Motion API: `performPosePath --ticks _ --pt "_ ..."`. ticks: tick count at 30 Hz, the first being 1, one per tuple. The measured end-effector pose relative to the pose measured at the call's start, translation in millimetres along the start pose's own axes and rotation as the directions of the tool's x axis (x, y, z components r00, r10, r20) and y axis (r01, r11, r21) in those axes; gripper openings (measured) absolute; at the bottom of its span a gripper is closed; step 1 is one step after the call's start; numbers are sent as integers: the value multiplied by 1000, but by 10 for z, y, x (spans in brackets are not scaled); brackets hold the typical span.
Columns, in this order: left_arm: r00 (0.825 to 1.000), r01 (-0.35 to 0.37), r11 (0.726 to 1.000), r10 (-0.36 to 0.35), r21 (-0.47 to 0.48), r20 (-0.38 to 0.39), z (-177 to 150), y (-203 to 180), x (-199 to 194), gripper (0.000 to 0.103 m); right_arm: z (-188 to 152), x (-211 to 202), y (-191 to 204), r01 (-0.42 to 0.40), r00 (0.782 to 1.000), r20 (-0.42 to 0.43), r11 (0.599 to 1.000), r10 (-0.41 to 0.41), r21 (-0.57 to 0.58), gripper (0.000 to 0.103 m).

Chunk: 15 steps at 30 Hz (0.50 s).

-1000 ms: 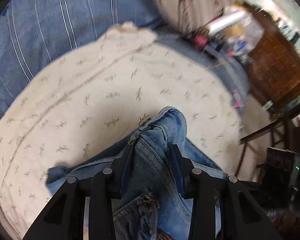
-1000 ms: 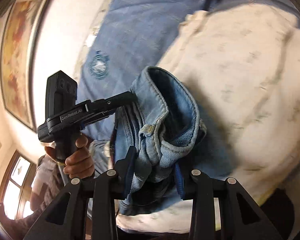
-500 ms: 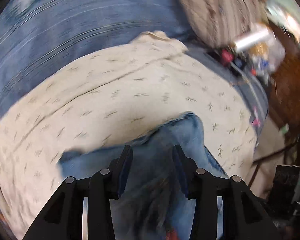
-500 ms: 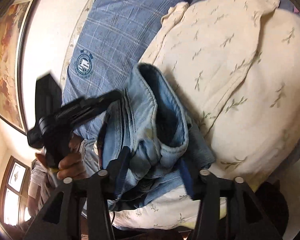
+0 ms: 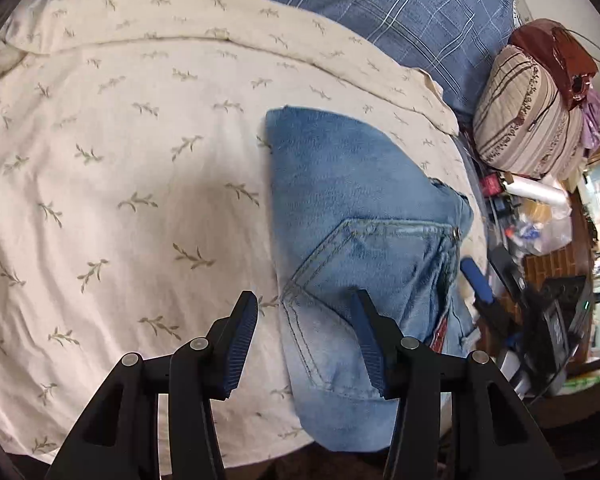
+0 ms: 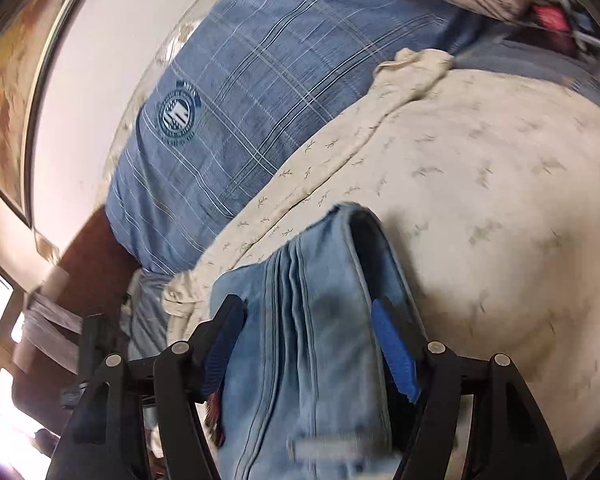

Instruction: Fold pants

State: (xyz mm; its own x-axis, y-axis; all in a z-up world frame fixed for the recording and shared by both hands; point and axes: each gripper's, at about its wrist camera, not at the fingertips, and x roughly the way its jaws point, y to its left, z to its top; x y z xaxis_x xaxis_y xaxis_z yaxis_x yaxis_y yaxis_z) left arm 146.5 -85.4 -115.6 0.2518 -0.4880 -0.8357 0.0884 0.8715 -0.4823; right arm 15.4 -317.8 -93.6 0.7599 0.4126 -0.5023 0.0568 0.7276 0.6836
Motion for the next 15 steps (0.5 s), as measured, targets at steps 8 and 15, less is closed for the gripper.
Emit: performPosePath --ticks 8,15 --pt "981 -162 983 151 88 121 -94 -362 116 47 156 471 39 28 994 -107 996 -37 -82 40" --pt "974 -195 975 180 102 139 -73 -527 65 39 292 256 408 41 997 -46 968 -54 -247 10"
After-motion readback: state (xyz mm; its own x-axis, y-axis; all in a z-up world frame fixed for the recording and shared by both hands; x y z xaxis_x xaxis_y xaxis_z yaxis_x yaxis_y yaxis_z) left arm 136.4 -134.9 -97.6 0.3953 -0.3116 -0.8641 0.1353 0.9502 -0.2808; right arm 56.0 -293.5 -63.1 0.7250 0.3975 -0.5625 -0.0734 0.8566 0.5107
